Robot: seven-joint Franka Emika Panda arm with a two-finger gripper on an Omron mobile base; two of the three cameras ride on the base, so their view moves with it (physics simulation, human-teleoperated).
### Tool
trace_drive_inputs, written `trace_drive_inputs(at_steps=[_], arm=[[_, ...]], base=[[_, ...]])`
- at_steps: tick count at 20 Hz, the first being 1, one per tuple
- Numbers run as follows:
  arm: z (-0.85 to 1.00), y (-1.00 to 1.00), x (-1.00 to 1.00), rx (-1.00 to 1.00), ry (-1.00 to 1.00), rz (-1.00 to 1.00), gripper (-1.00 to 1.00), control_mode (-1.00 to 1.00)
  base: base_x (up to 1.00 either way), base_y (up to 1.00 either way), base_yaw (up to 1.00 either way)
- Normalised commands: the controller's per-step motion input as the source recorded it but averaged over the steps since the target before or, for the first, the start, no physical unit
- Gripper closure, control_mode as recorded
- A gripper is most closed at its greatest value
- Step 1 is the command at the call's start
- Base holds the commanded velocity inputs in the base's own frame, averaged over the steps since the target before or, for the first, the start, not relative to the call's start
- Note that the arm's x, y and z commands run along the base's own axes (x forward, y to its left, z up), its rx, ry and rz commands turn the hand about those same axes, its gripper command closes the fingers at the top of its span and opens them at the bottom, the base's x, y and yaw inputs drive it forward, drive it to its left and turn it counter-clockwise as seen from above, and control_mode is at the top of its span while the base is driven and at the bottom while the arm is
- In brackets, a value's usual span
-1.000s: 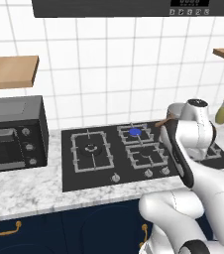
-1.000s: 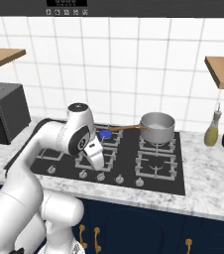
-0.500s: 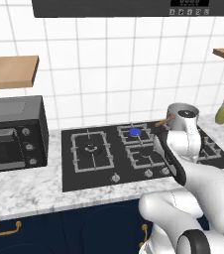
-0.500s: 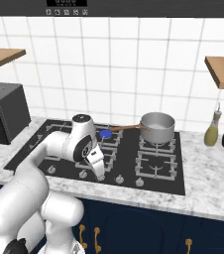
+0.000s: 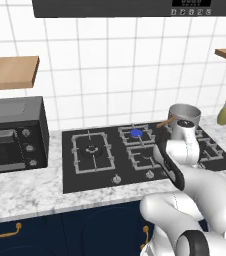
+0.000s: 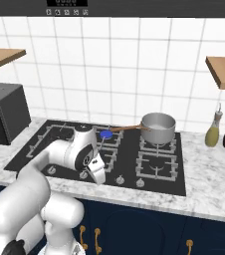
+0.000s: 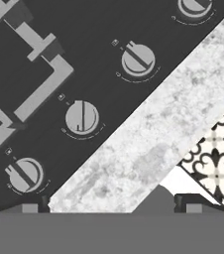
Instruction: Turn off the rear center burner of the stove.
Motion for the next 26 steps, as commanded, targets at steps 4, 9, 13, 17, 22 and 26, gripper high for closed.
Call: trace_drive_inputs(at_steps=[4,9,13,17,22,26], arm=[[-0.20,0.00,0.00,0.00,0.02,0.00,-1.00,-1.00],[-0.17,-0.10,0.00,0.00,0.00,0.00,-1.00,-1.00],[-0.10,-0.07,0.12,0.00,0.00,0.00,-1.00,-1.00],[-0.01,-0.03,0.22,0.00,0.01,0.00,-1.00,-1.00],[-0.07,-0.01,0.22,0.00,0.01,0.00,-1.00,-1.00],[-0.19,-0.04,0.03,0.00,0.01,0.00,-1.00,-1.00]], base=[[0.00,0.00,0.00],[0.00,0.00,0.00],[0.00,0.00,0.00],[0.00,0.00,0.00],[0.00,0.00,0.00],[0.00,0.00,0.00]])
